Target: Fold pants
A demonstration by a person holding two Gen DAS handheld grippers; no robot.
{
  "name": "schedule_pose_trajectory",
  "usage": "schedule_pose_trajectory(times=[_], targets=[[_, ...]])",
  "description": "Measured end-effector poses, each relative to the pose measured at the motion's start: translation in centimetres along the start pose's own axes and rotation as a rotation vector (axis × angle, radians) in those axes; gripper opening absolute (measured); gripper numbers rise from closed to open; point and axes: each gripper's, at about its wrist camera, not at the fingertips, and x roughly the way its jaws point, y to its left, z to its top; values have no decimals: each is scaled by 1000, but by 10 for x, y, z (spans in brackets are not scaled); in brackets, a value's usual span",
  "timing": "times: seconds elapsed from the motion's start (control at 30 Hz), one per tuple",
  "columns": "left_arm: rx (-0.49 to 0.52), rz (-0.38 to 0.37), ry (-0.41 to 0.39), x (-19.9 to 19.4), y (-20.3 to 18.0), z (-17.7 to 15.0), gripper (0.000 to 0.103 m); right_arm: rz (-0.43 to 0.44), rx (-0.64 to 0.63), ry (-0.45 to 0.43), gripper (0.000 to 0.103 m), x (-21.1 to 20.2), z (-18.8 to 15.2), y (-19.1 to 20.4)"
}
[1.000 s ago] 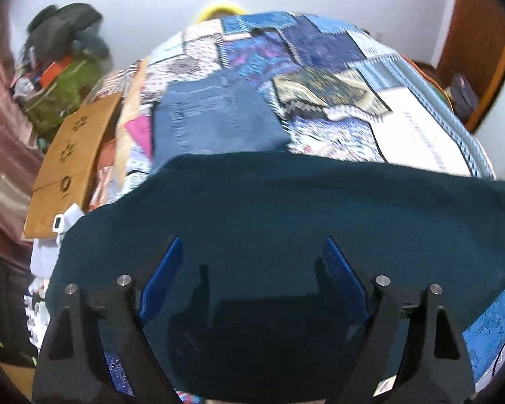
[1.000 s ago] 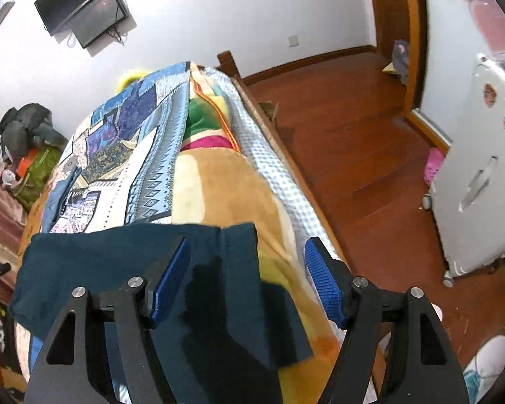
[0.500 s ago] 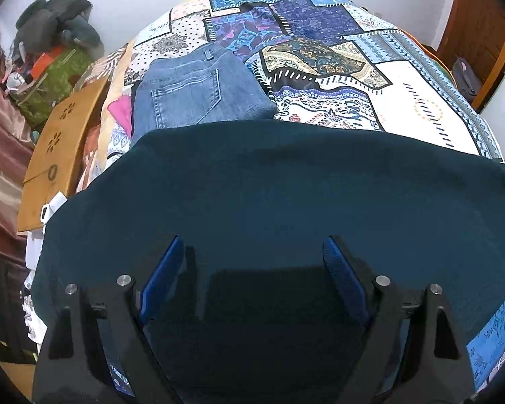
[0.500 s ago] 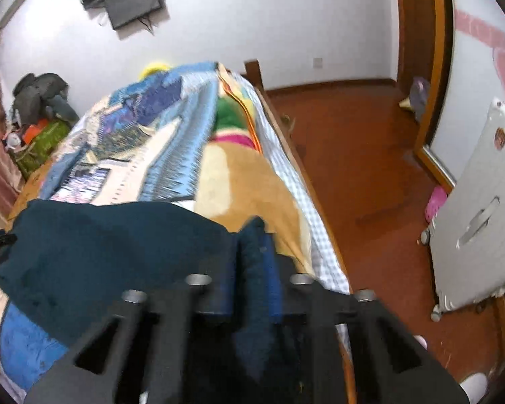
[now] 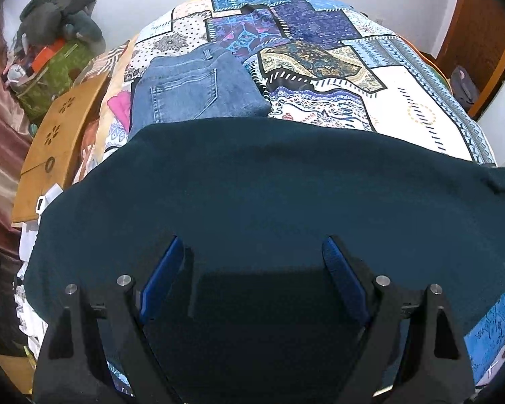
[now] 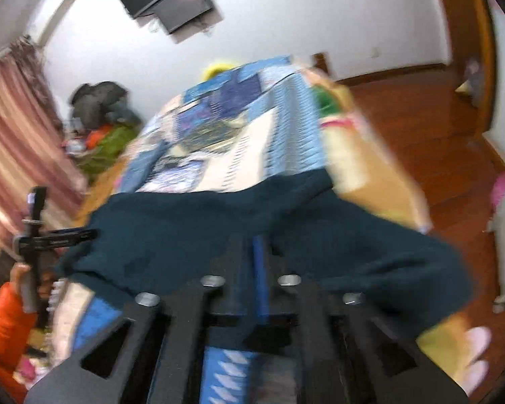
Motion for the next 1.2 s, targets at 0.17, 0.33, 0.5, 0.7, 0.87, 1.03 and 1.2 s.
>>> schedule_pose_trajectory(times=[0.17, 0.33, 0.5, 0.7, 0.87, 1.03, 1.2], targets=[[62, 25, -25, -10, -8, -8, 85, -11, -48, 57, 5, 14, -10, 16], [93, 39, -40, -14, -13, -13, 85, -113, 9, -86, 14, -52, 7, -11], [70, 29, -38, -13, -12, -13, 85, -304, 111, -178, 56, -110, 23, -76], [56, 30, -29, -14, -14, -14, 86, -298, 336, -5, 56, -77, 11, -161], [74, 45, -27, -16, -17, -15, 86, -117, 498, 47, 56, -49, -3, -181], [75, 51, -24, -14, -18, -14, 86, 20, 533, 103, 56, -34, -6, -177], [56, 45, -20, -12, -19, -12, 86, -1, 459, 50, 37, -39, 2, -162]])
